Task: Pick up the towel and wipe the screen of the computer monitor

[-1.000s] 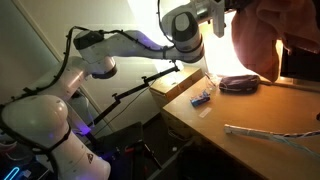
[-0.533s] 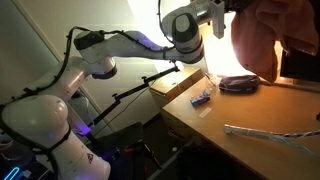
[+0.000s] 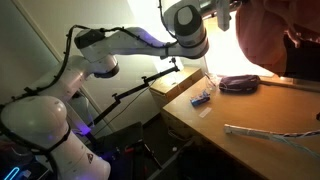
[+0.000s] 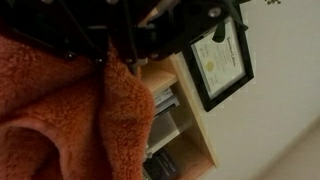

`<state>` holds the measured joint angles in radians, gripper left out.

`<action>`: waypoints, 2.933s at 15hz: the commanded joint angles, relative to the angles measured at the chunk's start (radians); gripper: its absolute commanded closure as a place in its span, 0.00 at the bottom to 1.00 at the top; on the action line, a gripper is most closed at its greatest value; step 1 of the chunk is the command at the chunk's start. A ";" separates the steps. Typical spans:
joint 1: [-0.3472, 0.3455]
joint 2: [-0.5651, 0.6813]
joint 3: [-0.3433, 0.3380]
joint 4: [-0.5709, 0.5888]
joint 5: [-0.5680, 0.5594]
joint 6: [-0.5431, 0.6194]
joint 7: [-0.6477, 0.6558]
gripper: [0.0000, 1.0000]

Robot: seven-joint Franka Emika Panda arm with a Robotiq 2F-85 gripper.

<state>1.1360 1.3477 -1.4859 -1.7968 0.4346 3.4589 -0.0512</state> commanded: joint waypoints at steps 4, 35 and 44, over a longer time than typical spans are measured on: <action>-0.107 -0.047 -0.036 0.129 -0.073 -0.014 0.013 0.98; -0.373 -0.091 0.069 0.477 -0.156 -0.011 -0.001 0.91; -0.375 -0.093 0.083 0.476 -0.159 -0.004 -0.003 0.44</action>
<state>0.7625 1.2587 -1.4043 -1.3215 0.2798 3.4480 -0.0520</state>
